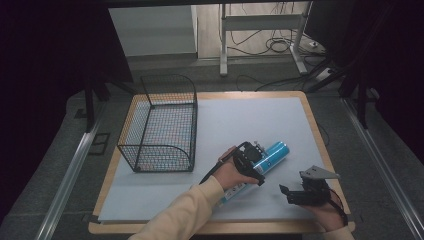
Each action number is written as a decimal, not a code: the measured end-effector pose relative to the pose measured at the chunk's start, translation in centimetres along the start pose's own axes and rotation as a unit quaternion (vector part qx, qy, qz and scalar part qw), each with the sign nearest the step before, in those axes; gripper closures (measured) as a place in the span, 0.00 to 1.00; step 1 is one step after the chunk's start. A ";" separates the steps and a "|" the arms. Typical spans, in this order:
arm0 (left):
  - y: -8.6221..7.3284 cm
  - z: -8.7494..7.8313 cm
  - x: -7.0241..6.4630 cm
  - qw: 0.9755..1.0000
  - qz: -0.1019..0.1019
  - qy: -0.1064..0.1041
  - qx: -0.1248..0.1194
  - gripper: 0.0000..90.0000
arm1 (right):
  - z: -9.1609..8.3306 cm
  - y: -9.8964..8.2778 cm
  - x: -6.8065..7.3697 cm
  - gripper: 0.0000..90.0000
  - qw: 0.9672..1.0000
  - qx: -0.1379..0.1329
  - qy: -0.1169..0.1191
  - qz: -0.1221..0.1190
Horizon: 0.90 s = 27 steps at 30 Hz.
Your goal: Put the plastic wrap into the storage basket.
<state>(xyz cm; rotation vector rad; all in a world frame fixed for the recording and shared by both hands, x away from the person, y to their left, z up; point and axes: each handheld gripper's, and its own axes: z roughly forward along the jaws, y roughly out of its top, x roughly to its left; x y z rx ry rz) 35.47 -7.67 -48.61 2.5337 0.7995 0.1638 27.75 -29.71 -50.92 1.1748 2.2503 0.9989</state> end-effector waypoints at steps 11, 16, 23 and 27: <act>0.5 1.3 0.1 0.999 0.002 0.004 0.045 0.20 | 0.1 0.0 0.0 0.12 1.000 0.003 0.000 0.001; 0.9 1.5 -0.1 0.999 0.003 0.000 0.054 0.33 | 0.1 0.0 0.0 0.12 1.000 0.004 0.001 0.001; 1.4 1.5 0.1 0.997 -0.008 -0.007 0.076 0.35 | 0.1 0.0 -0.1 0.12 1.000 0.006 -0.002 0.001; 1.8 1.3 0.3 0.995 -0.002 -0.021 0.097 0.35 | 0.0 0.0 -0.1 0.12 1.000 0.003 -0.004 0.001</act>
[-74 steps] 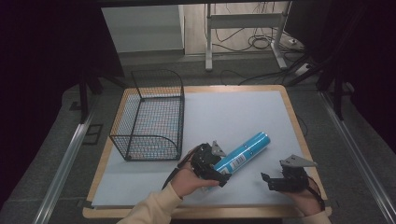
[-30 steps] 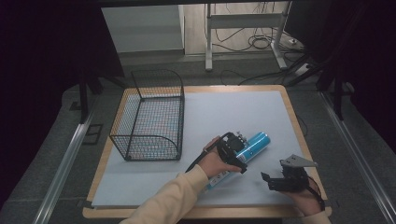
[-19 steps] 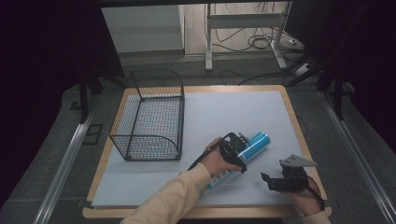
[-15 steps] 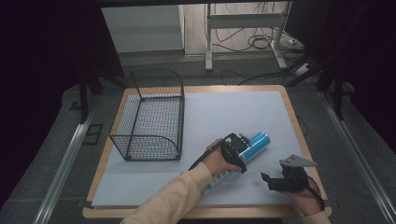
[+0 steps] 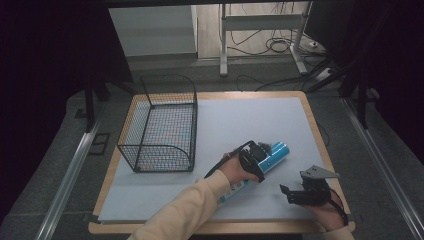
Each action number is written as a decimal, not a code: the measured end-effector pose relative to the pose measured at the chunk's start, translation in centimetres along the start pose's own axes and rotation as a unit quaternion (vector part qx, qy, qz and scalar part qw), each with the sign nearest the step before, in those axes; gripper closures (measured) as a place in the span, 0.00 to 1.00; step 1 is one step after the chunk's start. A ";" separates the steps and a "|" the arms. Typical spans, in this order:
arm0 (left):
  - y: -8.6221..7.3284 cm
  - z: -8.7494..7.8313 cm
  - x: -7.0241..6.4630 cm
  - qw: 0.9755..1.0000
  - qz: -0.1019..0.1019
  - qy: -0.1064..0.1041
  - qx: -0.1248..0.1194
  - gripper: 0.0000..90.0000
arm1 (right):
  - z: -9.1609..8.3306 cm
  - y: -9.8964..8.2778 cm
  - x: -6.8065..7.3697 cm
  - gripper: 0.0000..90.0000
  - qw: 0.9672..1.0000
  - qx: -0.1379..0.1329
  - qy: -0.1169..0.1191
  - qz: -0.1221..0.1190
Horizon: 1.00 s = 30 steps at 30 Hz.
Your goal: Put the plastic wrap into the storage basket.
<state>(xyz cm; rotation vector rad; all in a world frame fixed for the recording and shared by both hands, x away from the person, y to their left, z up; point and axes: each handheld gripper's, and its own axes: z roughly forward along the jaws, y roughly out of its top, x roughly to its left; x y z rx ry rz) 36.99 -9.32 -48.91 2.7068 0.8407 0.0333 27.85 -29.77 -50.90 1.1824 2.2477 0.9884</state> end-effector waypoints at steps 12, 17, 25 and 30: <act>0.3 -4.0 0.5 1.000 0.029 0.005 -0.007 0.35 | -0.1 0.1 -0.1 0.12 1.000 -0.004 -0.001 0.002; 0.0 -4.7 0.7 0.999 0.030 0.001 -0.012 0.35 | -0.1 0.0 -0.2 0.12 1.000 -0.004 -0.002 0.003; -0.4 -6.9 1.4 0.999 0.035 0.009 -0.019 0.36 | -0.1 0.0 -0.2 0.12 1.000 -0.004 -0.002 0.002; -0.7 -8.0 1.9 0.999 0.028 0.014 -0.029 0.36 | -0.1 0.0 -0.1 0.12 1.000 -0.004 -0.002 0.003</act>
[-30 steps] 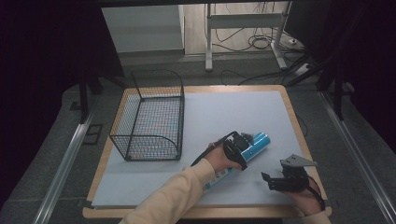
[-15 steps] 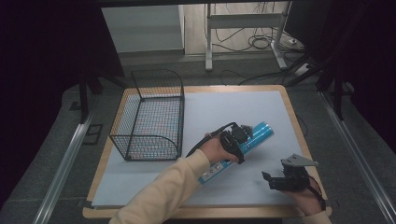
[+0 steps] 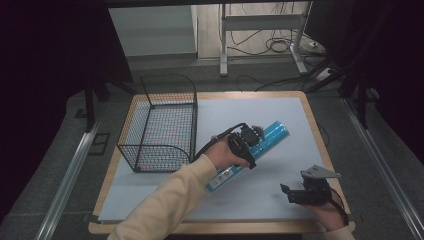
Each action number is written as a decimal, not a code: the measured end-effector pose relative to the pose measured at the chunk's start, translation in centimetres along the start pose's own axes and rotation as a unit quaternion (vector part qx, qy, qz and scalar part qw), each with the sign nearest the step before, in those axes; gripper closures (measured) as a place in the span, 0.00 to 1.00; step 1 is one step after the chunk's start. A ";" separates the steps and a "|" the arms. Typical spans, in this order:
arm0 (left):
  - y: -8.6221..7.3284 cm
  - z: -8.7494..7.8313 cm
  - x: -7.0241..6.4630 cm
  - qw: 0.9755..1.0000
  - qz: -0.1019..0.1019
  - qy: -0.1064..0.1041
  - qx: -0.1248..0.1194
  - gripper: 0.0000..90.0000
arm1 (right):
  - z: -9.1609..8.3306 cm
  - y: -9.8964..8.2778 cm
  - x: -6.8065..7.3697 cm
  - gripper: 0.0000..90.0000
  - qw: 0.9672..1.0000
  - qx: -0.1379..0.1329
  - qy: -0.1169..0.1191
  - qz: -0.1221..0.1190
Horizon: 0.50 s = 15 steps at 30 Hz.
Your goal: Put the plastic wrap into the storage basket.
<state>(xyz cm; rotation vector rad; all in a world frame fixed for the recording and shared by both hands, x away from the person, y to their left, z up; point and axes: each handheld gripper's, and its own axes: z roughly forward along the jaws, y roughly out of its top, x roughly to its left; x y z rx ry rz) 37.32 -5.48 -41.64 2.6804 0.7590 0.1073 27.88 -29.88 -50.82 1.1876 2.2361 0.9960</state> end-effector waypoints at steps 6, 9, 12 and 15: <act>0.0 -0.7 0.7 1.000 0.001 -0.001 0.000 0.36 | 0.1 0.0 -0.1 0.12 1.000 0.000 0.001 0.000; 0.1 -0.9 0.9 1.000 -0.001 0.002 -0.002 0.36 | 0.1 0.0 -0.1 0.12 1.000 0.001 0.000 0.000; 0.1 -1.0 1.2 1.000 -0.004 0.004 -0.002 0.36 | 0.0 0.0 -0.1 0.12 1.000 0.001 0.001 0.001; 0.3 -1.2 1.5 1.000 -0.003 0.006 0.000 0.36 | 0.1 0.0 -0.1 0.12 1.000 0.001 0.000 0.000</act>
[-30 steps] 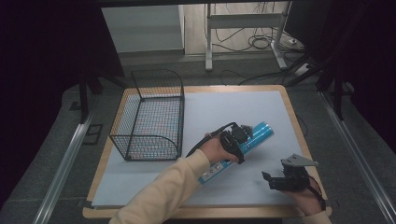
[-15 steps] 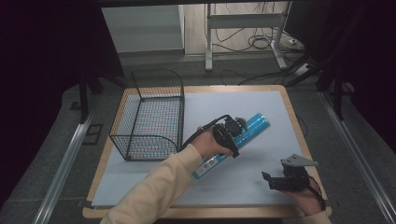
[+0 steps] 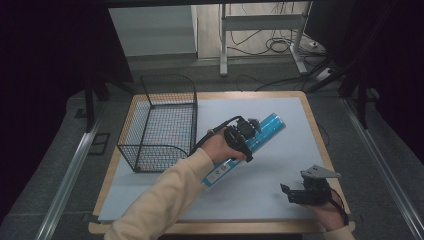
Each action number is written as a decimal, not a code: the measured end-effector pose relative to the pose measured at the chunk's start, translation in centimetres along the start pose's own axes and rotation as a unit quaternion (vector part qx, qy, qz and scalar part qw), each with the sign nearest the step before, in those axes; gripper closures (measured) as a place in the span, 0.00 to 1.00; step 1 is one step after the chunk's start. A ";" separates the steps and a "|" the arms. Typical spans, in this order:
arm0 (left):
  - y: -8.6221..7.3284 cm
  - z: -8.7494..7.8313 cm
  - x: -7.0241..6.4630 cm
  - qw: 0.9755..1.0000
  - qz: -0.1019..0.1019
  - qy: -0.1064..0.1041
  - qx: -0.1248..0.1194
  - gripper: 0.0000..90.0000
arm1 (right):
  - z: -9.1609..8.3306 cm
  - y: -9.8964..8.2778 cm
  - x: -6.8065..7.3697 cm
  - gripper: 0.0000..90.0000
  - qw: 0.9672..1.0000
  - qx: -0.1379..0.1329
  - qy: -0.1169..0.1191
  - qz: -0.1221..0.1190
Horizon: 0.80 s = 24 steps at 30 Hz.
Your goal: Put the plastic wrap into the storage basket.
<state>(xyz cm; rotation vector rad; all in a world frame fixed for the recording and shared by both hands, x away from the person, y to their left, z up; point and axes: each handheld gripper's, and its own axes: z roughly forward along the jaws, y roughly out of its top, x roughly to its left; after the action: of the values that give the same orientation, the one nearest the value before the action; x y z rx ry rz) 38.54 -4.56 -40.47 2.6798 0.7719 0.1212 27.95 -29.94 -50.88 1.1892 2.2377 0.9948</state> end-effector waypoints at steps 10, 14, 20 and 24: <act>1.3 -1.4 0.8 1.000 -0.004 0.029 -0.008 0.36 | 0.0 0.0 0.0 0.12 1.000 0.001 0.000 0.000; 2.0 -2.3 1.4 1.000 -0.004 0.029 -0.008 0.36 | 0.0 0.0 0.0 0.12 1.000 0.002 0.001 -0.001; 3.0 -3.0 2.0 0.999 0.001 0.042 -0.007 0.36 | 0.1 0.0 0.0 0.12 1.000 0.003 0.001 -0.001; 3.4 -3.3 2.5 0.999 -0.001 0.051 -0.006 0.36 | 0.0 0.0 0.0 0.12 1.000 0.002 0.001 -0.001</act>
<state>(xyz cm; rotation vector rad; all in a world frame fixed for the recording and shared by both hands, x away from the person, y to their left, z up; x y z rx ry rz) 41.78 -4.94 -36.18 2.6791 0.8007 0.2637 27.98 -29.94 -50.91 1.1877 2.2435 0.9907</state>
